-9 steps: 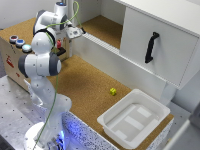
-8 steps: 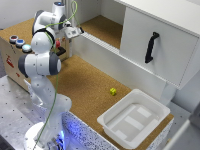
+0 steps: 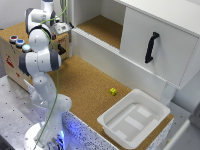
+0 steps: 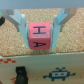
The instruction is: Put the pink block on top of the drawer
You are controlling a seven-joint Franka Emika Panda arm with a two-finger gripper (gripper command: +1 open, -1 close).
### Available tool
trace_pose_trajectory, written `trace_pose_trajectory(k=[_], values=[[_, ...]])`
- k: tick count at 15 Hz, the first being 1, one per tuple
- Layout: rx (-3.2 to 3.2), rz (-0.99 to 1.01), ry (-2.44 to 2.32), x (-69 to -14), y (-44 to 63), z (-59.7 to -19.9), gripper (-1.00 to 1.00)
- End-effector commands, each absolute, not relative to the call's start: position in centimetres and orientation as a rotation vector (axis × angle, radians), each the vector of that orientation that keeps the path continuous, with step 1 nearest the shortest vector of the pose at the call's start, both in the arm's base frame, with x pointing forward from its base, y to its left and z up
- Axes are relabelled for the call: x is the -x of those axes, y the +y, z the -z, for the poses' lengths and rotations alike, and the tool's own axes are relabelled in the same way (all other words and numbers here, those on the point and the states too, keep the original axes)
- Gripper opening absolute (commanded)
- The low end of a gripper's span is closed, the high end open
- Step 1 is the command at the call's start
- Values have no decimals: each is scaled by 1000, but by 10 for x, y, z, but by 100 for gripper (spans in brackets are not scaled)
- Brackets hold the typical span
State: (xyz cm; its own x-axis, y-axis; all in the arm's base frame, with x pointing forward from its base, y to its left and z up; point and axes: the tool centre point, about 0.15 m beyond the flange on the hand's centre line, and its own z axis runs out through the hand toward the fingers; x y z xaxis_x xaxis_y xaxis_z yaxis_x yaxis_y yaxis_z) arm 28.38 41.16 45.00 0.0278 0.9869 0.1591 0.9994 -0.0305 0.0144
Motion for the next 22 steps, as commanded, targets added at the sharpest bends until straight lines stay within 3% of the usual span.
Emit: trace_pose_trajectory(k=[1, 7, 8, 22], values=[[2192, 137, -2144, -294, 464, -454, -100], [2205, 60, -2115, -303, 491, -437, -100], [2224, 51, -2114, -301, 492, -436, 100], [2327, 53, -2074, -299, 490, -440, 100]])
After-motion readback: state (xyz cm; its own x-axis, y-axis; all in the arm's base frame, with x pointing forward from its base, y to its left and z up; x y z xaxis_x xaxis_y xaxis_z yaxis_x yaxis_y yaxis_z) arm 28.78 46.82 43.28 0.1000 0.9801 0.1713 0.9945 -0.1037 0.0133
